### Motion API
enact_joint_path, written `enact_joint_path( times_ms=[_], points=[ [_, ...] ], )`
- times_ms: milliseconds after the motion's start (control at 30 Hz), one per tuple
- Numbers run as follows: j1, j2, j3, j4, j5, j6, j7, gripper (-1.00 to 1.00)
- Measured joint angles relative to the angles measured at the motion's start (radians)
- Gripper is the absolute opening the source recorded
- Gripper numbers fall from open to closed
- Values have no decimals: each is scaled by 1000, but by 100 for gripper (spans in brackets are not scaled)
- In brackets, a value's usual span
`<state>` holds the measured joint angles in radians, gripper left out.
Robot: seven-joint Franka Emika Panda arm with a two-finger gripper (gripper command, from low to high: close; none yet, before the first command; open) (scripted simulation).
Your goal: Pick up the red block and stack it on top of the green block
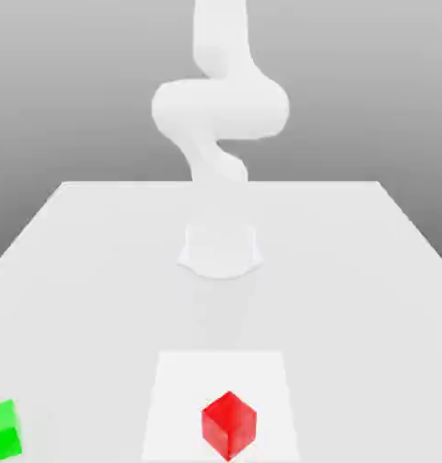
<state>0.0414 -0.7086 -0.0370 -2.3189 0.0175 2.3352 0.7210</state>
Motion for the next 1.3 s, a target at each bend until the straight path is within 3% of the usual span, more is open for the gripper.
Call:
enact_joint_path(
  times_ms=[400,633,833,967,1000,1300],
  points=[
    [157,444,-135,-91,103,170,-395,0],
    [181,695,-143,-144,131,270,-600,0],
    [175,898,-142,-185,78,368,-708,0],
    [144,1042,-101,-168,122,481,-753,0],
    [135,1071,-90,-164,133,505,-762,-100],
    [145,1019,-104,-172,107,461,-744,-100]
  ],
)
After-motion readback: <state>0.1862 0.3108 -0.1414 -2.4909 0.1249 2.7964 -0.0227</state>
